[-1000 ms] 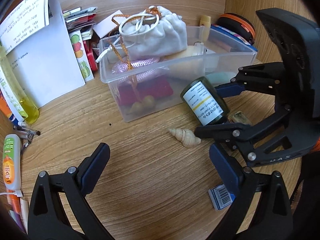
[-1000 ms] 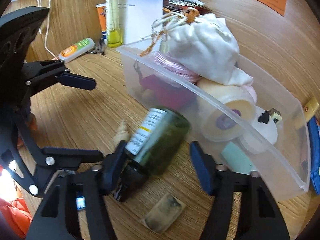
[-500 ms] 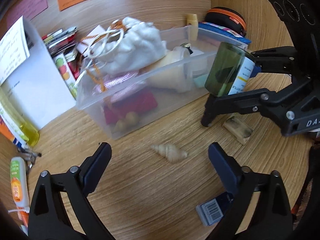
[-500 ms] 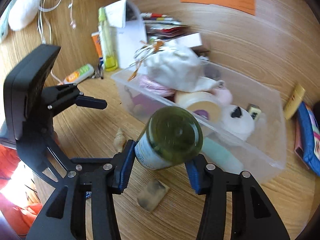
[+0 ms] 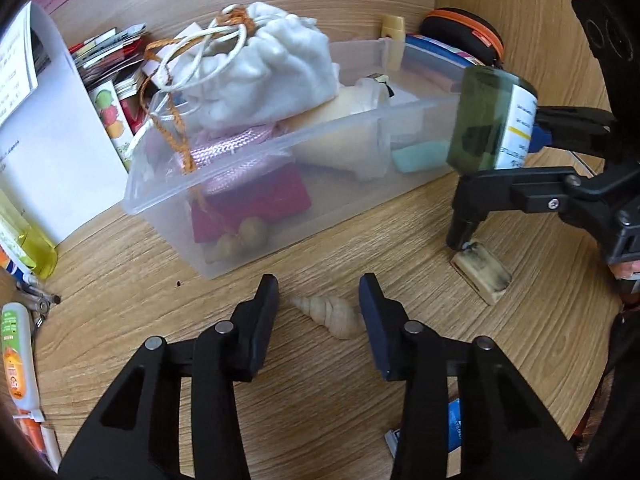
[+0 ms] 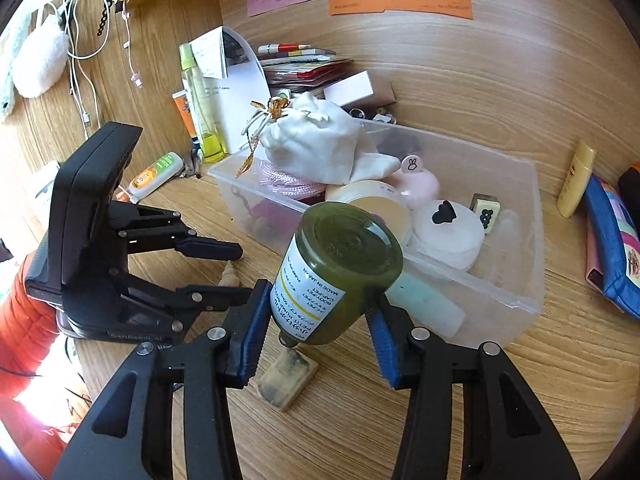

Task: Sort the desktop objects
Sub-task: 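Grasp the small shell with the left tool while the right tool lifts the green bottle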

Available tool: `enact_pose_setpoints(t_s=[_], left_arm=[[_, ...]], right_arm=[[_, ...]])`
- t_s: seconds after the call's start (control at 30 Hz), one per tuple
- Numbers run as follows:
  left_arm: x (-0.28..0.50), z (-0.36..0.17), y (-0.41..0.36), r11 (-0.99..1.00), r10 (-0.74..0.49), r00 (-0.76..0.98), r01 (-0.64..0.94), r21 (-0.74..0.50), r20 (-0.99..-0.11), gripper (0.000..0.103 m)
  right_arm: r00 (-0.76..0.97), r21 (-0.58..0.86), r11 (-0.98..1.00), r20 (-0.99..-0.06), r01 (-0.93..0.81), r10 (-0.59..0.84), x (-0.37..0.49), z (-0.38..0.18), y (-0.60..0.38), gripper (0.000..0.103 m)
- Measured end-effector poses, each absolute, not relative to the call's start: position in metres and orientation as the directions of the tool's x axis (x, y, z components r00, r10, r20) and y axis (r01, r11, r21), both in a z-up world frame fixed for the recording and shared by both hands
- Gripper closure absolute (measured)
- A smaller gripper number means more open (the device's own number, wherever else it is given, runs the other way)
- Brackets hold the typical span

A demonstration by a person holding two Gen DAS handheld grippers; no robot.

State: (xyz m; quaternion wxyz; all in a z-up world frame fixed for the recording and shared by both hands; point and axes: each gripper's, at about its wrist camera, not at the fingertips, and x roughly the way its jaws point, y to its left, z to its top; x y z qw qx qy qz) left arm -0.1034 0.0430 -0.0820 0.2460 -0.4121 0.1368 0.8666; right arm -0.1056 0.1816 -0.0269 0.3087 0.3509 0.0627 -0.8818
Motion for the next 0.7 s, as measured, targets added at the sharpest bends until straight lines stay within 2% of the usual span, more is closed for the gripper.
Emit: enact_pose_setpoints(t_s=[0.1, 0.27, 0.37, 0.53, 0.7], left_arm=[[-0.101, -0.083, 0.041, -0.84, 0.328, -0.529, -0.542, 0.014, -0.783, 0.072], [-0.096, -0.081, 0.036, -0.844, 0.341, -0.533, -0.536, -0.002, -0.774, 0.078], [-0.099, -0.08, 0.03, -0.859, 0.355, -0.535, -0.51, -0.042, -0.767, 0.09], [-0.094, -0.074, 0.018, -0.877, 0.378, -0.568, -0.474, -0.085, -0.73, 0.09], [-0.083, -0.076, 0.016, -0.877, 0.362, -0.563, -0.476, -0.067, -0.743, 0.09]], right_arm=[[-0.564, 0.111, -0.801, -0.654, 0.588, -0.504, -0.105, -0.025, 0.183, 0.06], [-0.564, 0.114, -0.798, -0.649, 0.591, -0.511, -0.104, -0.023, 0.183, 0.06], [-0.566, 0.115, -0.8, -0.648, 0.589, -0.51, -0.103, -0.023, 0.183, 0.06], [-0.569, 0.127, -0.803, -0.642, 0.582, -0.514, -0.103, -0.022, 0.186, 0.06], [-0.563, 0.126, -0.804, -0.652, 0.581, -0.508, -0.104, -0.023, 0.186, 0.06]])
